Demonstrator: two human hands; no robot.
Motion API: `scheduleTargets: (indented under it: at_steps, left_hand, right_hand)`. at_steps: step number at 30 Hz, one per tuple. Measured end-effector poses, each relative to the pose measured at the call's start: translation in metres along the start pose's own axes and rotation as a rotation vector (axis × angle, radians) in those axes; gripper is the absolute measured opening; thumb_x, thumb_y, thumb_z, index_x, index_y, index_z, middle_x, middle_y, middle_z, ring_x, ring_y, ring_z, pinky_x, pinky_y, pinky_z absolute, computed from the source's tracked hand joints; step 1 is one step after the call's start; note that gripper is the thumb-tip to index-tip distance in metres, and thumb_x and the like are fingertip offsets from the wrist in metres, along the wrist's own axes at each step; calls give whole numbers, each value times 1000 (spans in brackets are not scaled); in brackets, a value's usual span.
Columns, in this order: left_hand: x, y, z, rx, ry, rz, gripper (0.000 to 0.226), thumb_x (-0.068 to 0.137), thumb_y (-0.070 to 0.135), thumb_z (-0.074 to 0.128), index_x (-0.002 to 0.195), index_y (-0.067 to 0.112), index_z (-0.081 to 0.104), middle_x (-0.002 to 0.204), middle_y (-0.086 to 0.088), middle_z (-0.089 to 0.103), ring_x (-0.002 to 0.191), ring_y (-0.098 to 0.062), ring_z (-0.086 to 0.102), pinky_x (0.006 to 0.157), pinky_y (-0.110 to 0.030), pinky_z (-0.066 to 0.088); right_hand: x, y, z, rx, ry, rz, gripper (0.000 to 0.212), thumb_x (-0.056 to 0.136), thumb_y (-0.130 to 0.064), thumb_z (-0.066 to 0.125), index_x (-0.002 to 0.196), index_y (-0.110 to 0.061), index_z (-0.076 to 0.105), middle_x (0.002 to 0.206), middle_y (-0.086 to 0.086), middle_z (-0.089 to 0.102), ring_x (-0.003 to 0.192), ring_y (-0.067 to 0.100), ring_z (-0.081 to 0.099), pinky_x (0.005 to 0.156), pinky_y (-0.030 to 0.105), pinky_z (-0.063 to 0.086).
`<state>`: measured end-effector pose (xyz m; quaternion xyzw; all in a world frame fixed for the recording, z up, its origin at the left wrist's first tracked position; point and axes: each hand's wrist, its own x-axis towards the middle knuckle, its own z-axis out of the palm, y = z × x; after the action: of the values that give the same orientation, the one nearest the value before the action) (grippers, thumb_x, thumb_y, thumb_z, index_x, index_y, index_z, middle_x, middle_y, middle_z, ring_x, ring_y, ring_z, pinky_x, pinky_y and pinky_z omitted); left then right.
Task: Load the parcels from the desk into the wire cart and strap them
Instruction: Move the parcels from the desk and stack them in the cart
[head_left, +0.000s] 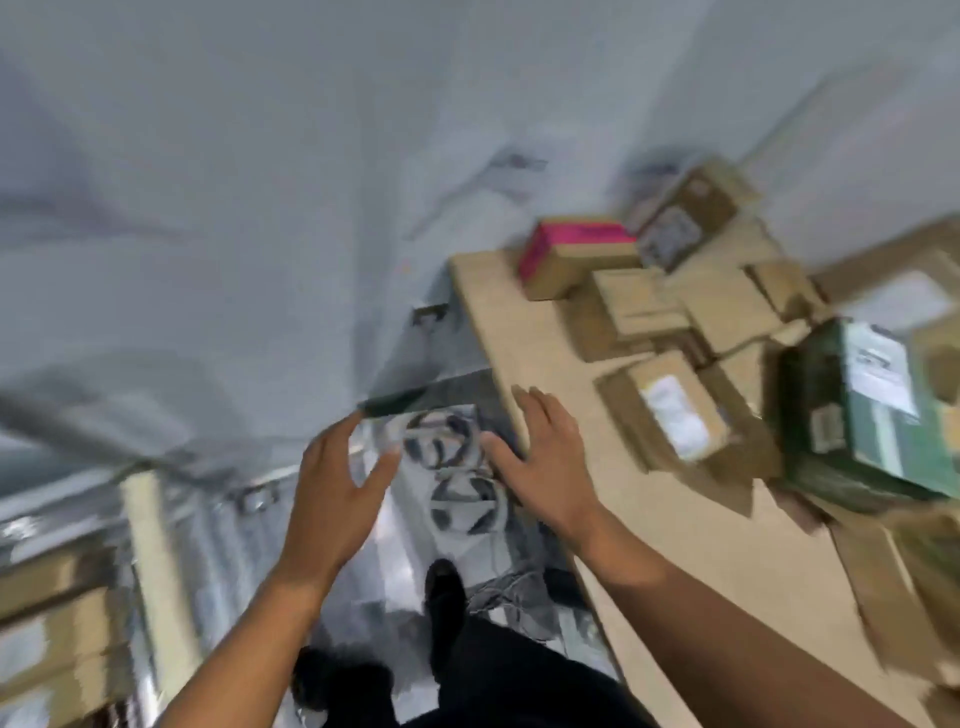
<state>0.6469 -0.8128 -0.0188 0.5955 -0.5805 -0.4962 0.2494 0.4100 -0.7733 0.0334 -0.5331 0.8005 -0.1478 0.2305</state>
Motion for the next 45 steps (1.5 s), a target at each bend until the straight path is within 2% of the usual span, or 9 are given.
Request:
scheduleTargets:
  at_steps: [5,9,15,20,28,32,37,42,45]
  left_hand:
    - [35,80,138,124,-262,88,62,96,56,60,149,28,45,152,-1,42,143,-21,42,106,-29,33]
    - [35,127,247,43,-429,-42,68,96,57,61,155,31,38,159,-1,36,146,-21,38,116,-35,34]
    - [70,165,351,7,-227,-83,83,91,53,71,157,19,34,159,-8,34,147,-23,35,110,-24,29]
    - [92,164,385,-57,-193,9,74,89,22,82,148,8,39,139,-13,57,125,-26,62,106,-48,52]
    - [99,141,364,92,-261,15,84,89,31,81,157,15,34,142,-1,39,131,-22,55,111,-45,49]
    - [83,121,333,-3,-272,-57,68,87,30,83,144,10,50,141,-14,54,126,-30,61,107,-52,51]
    - [33,98,259,-299,82,-147,68,75,52,83,134,36,56,131,4,57,111,-2,65,81,-19,58]
    - [-7,64,166,-674,442,-307,64,85,26,84,136,32,45,135,-4,60,124,-30,63,95,-45,59]
    - [-30,40,111,-847,677,-347,60,91,15,79,134,25,40,133,-6,61,124,-35,63,93,-48,60]
  right_hand:
    - [-9,105,-78,140,249,238,69,99,-43,66,158,-17,41,164,10,37,155,24,26,127,37,17]
    - [-13,187,-112,251,281,420,67,99,-39,66,155,-10,44,155,13,47,144,31,42,119,47,35]
    - [-2,270,-112,447,317,527,63,99,-42,64,156,-28,41,149,2,55,138,23,47,105,31,39]
    - [10,296,-93,632,247,595,67,99,-48,62,158,-43,31,145,-13,57,136,20,51,106,35,42]
    - [25,295,-83,852,280,592,71,98,-38,69,154,-41,23,130,-13,59,107,-2,66,90,23,57]
    - [35,273,-82,835,324,506,57,94,-34,74,137,-30,36,136,2,48,119,10,60,86,18,58]
    - [37,214,-65,720,215,288,51,89,-49,72,128,-35,43,120,-12,41,102,-21,47,75,-4,38]
    - [40,118,-16,641,-123,99,60,88,-47,78,136,-32,46,121,-7,39,101,-2,58,87,20,52]
    - [32,50,19,556,-286,-54,49,85,-53,78,121,-34,50,119,-7,40,104,-5,54,86,16,46]
